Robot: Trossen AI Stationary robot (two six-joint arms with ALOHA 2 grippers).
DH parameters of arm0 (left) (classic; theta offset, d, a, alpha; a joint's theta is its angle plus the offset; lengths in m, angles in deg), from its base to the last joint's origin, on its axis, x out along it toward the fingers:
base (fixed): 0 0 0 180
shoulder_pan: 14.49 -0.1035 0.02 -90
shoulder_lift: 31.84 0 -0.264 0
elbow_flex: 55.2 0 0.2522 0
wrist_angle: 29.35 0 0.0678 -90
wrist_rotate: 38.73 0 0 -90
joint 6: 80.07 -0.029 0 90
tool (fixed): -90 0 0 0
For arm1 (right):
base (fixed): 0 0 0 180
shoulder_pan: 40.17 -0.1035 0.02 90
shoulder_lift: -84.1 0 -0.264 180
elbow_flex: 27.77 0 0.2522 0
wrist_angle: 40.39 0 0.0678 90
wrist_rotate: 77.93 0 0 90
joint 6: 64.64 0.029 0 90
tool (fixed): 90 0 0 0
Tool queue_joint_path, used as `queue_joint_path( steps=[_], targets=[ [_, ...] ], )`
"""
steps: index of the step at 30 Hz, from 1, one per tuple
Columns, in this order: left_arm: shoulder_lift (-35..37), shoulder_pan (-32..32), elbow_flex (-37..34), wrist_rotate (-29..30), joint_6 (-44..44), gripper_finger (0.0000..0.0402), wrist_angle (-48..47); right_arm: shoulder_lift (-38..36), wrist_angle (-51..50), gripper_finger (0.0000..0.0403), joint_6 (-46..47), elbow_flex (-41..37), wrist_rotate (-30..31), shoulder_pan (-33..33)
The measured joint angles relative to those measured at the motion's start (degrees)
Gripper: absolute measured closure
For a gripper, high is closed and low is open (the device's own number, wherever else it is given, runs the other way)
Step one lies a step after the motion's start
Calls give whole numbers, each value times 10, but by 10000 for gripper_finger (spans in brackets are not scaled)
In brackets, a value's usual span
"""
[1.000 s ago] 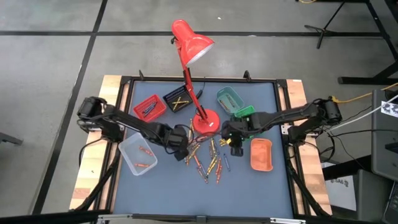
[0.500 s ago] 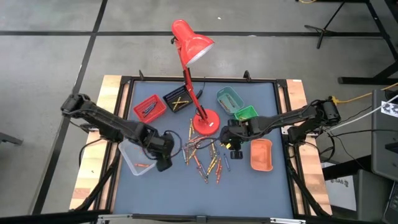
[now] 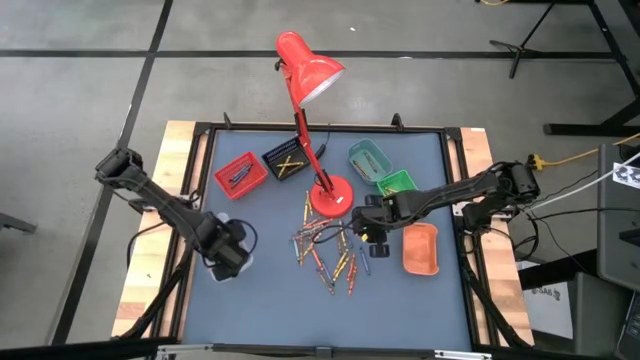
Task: Sort crayons
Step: Put the orange crayon into the bottom left transparent bin, then put the yellow crayon into the top left black bin
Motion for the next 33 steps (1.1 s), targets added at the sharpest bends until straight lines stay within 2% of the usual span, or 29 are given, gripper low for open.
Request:
queue_joint_path(
  steps=[8,15,26,33],
  targets=[
    [0,27,0,41,35,354,-5,33,0,269,-17,0,0,0],
    [0,26,0,47,47,321,0,67,-1,269,-32,0,1,0],
    [0,26,0,153,45,316,62,72,2,269,-43,0,2,0],
    [0,26,0,174,43,316,89,72,3,269,-60,0,31,0]
  ],
)
